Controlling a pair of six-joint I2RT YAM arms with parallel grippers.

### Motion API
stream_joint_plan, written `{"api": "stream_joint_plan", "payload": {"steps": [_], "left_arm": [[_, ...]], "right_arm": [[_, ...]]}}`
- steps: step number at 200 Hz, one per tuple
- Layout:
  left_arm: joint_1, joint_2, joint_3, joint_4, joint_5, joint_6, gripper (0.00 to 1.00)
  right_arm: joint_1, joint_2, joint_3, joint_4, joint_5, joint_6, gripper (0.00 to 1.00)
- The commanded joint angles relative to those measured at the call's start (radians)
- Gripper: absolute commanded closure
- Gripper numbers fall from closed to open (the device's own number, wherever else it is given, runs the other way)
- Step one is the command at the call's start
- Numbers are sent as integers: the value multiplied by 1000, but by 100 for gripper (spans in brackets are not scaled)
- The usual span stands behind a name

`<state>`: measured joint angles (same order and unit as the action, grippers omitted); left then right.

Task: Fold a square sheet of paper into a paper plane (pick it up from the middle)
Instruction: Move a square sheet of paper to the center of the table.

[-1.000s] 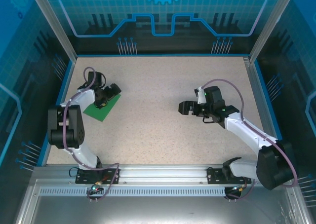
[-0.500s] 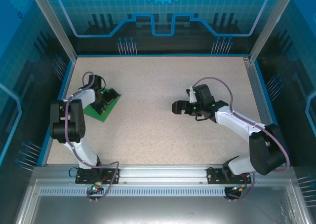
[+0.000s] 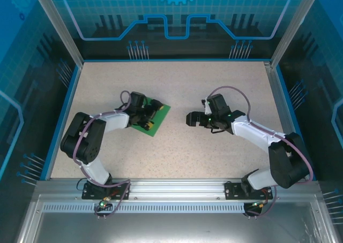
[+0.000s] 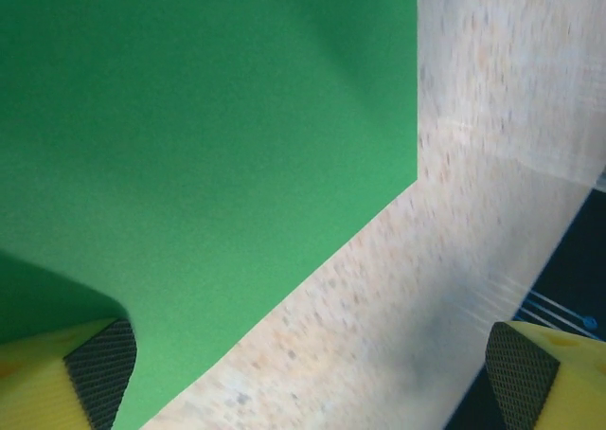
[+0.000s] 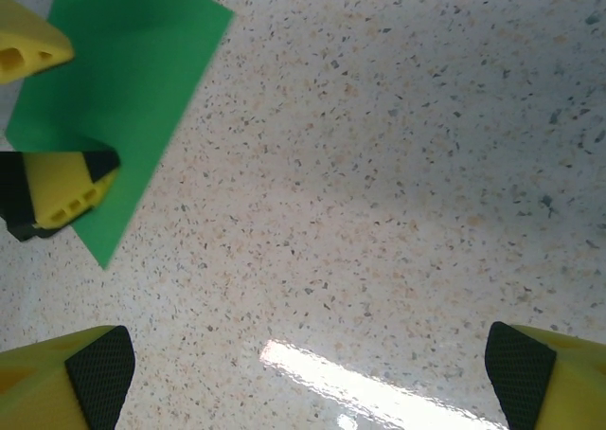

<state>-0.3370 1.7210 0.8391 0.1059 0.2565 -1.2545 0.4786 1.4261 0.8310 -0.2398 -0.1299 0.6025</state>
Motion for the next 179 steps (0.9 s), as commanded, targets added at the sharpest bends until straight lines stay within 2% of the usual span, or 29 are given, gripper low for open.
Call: {"api": "stream_joint_plan", "payload": {"steps": [1, 19, 40, 65, 95, 116, 150, 179], "left_arm": [[-41, 21, 2, -38, 20, -125, 1], [-37, -36, 47, -113, -10, -47, 1], [-22, -142, 107, -286, -130, 107, 1], [70, -263, 93, -405, -222, 222, 1], [271, -374, 16, -444, -158, 332, 1], [350, -445, -23, -463, -155, 406, 1], [373, -549, -80, -442, -156, 482, 1], [373, -605, -116, -367, -77, 543, 1]], "right_arm": [[28, -18, 6, -32, 24, 21, 1], [51, -16, 18, -21, 24, 47, 1], [100, 8, 42, 15, 26, 91, 1], [175, 89, 107, 69, -17, 163, 1], [289, 245, 238, 94, -20, 225, 6], [345, 405, 414, 18, 2, 241, 10], [379, 617, 677, -153, 37, 229, 11], [384, 723, 802, -251, 65, 239, 13]]}}
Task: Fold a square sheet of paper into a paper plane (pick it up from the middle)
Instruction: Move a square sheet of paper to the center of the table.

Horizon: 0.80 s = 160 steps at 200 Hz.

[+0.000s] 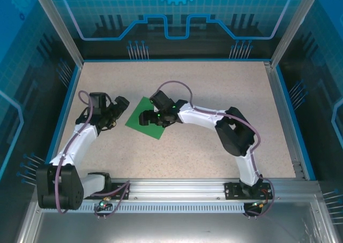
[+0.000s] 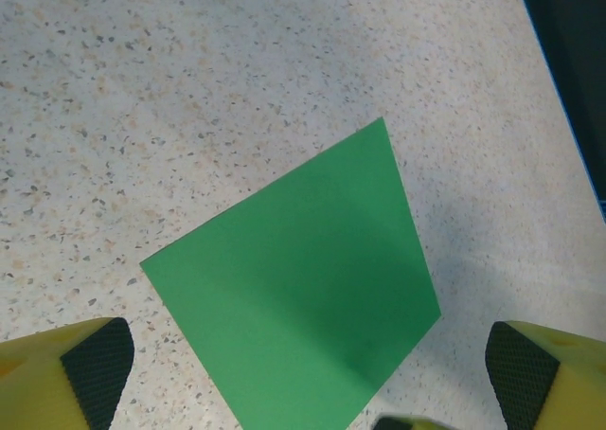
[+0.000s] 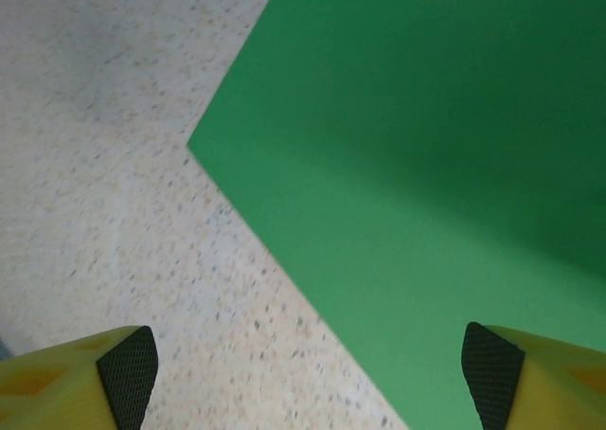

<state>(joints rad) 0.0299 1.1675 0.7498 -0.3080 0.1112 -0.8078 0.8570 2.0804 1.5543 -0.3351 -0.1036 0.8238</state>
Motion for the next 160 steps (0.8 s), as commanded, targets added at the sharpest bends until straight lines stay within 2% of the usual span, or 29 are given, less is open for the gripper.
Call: {"api": "stream_joint_plan", "payload": {"steps": [1, 39, 67, 89, 128, 160], "left_arm": [[6, -53, -29, 49, 70, 97, 1], [6, -116, -75, 141, 170, 128, 1], [5, -142, -71, 111, 216, 148, 1], [5, -172, -75, 75, 240, 170, 1], [4, -224, -123, 102, 274, 162, 1], [5, -217, -142, 118, 331, 139, 1]], "right_arm": [[5, 72, 82, -160, 40, 17, 13], [-4, 159, 160, -242, 5, -33, 14], [-16, 153, 116, -279, 25, -79, 14], [-36, 100, 25, -295, 17, -153, 14], [-80, -82, -213, -309, 25, -403, 13], [-196, -202, -352, -329, 2, -518, 12]]}}
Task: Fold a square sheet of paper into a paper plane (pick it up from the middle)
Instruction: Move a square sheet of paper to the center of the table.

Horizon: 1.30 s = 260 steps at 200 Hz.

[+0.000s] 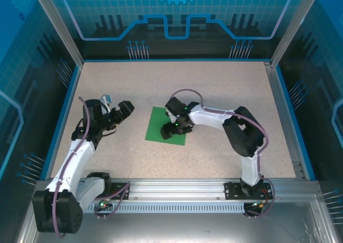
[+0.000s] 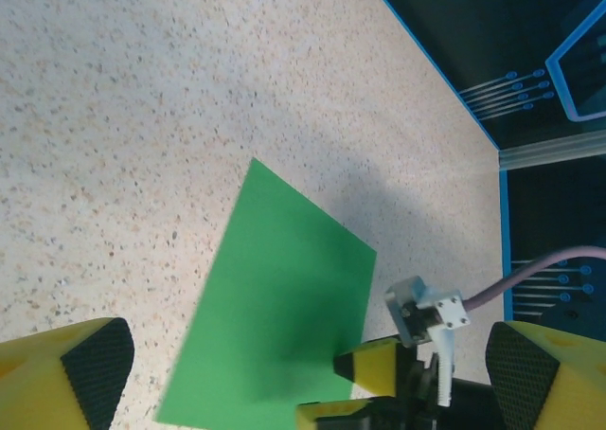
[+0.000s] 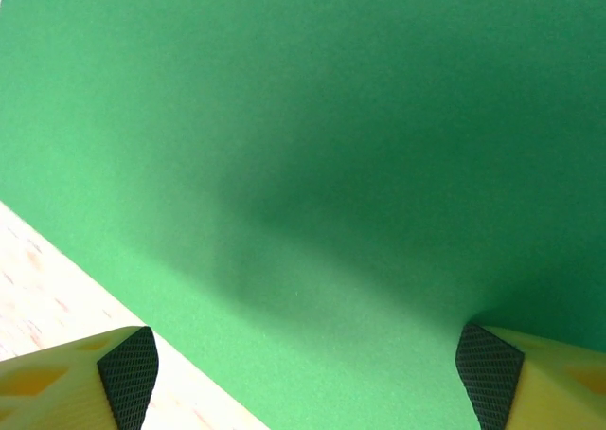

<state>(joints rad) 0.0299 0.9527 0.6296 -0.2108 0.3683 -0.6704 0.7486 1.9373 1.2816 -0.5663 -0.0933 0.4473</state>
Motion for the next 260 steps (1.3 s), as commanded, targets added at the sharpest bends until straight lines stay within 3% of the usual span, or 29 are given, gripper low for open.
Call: {"api": "stream_joint_plan", "payload": {"steps": [1, 27, 56, 90, 116, 133, 205, 236, 260], "left_arm": [[5, -1, -22, 20, 75, 0, 1], [4, -4, -59, 77, 116, -46, 1], [0, -23, -89, 140, 148, -72, 1], [-57, -36, -137, 192, 100, -82, 1], [-146, -61, -123, 101, -10, -17, 1], [-169, -55, -113, 65, -15, -1, 1], [-337, 29, -169, 224, -51, -87, 1], [-385, 66, -154, 248, -83, -96, 1], [-404, 97, -137, 262, -91, -94, 1]], "right_arm": [[-91, -62, -82, -98, -10, -144, 12], [-129, -135, -78, -84, -40, -173, 13], [-103, -154, -17, -35, -7, -57, 12], [-97, -62, 19, 63, -8, 152, 13], [-96, 4, 33, 91, 3, 238, 14], [-95, 14, 12, 105, 32, 263, 13], [-164, -16, -143, 68, 88, 206, 13], [-180, -59, -193, 93, 51, 219, 13], [-182, -25, -147, 94, 18, 131, 14]]}}
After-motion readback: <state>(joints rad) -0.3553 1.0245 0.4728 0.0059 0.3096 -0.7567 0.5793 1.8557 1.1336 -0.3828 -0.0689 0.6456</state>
